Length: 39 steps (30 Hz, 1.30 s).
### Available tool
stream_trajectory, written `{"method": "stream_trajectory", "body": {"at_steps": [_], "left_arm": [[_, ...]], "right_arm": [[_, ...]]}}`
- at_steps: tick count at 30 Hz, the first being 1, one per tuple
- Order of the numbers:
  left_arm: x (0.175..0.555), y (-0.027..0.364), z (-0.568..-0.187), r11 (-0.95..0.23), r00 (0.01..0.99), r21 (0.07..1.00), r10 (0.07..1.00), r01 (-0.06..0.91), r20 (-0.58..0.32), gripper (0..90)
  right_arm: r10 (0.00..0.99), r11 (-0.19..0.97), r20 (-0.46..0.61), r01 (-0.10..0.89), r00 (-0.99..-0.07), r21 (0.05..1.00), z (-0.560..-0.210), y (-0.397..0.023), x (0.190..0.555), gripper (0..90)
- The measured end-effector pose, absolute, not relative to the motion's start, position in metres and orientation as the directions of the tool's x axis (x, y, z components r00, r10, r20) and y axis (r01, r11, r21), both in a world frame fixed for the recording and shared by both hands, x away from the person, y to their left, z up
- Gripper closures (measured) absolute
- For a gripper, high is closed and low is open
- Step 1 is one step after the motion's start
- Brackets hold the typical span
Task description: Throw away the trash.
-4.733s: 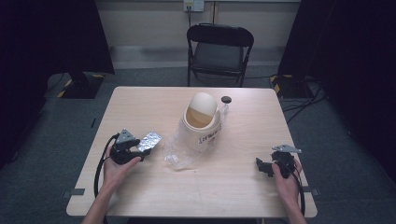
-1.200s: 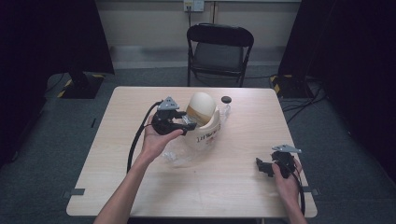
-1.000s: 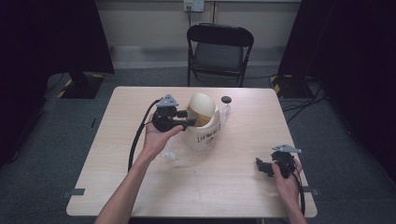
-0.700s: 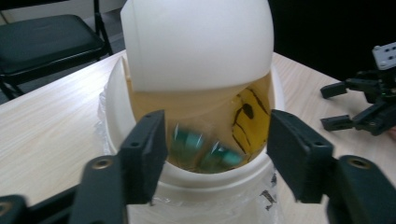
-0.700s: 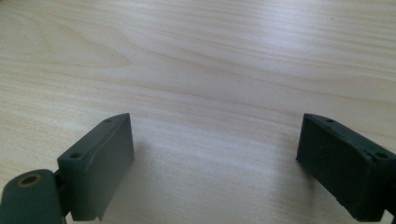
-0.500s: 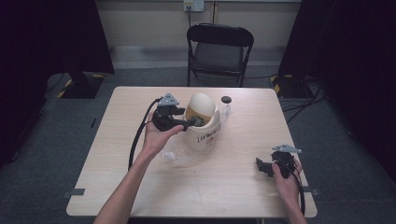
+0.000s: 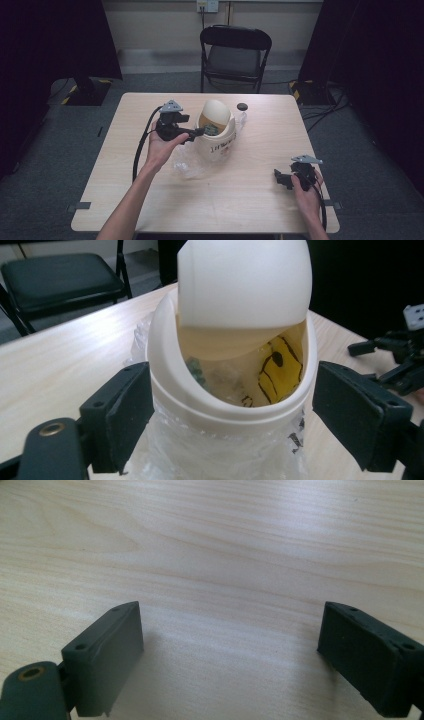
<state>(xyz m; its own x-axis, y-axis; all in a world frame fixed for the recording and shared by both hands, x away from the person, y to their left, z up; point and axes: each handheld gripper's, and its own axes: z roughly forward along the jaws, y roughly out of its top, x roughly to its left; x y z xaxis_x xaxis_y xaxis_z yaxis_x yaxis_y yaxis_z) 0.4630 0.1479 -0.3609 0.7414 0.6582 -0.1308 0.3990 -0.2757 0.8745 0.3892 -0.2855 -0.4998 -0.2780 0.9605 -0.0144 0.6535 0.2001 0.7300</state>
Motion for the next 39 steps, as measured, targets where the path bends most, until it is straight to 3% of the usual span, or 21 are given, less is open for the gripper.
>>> {"method": "stream_trajectory", "body": {"at_steps": [12, 17, 23, 29, 39], "left_arm": [[0.454, 0.182, -0.370, -0.256, 0.706, 0.876, 0.697, 0.408, -0.125, 16.4], [0.447, 0.193, -0.376, -0.300, 0.695, 0.854, 0.713, 0.424, -0.095, 16.2], [0.434, 0.206, -0.387, -0.259, 0.684, 0.861, 0.717, 0.437, -0.132, 16.1], [0.420, 0.222, -0.395, -0.281, 0.654, 0.849, 0.750, 0.448, -0.097, 16.5], [0.392, 0.255, -0.413, -0.237, 0.606, 0.845, 0.786, 0.480, -0.124, 17.3]], "right_arm": [[0.961, 0.200, -0.014, 0.654, -0.278, 0.730, -0.500, -0.285, 0.389, 10.0], [0.960, 0.200, -0.015, 0.654, -0.278, 0.730, -0.500, -0.286, 0.389, 10.0], [0.961, 0.200, -0.014, 0.654, -0.278, 0.730, -0.500, -0.285, 0.389, 10.0], [0.960, 0.200, -0.015, 0.654, -0.278, 0.730, -0.500, -0.286, 0.389, 10.0], [0.960, 0.200, -0.015, 0.653, -0.278, 0.730, -0.500, -0.286, 0.389, 10.0]]}}
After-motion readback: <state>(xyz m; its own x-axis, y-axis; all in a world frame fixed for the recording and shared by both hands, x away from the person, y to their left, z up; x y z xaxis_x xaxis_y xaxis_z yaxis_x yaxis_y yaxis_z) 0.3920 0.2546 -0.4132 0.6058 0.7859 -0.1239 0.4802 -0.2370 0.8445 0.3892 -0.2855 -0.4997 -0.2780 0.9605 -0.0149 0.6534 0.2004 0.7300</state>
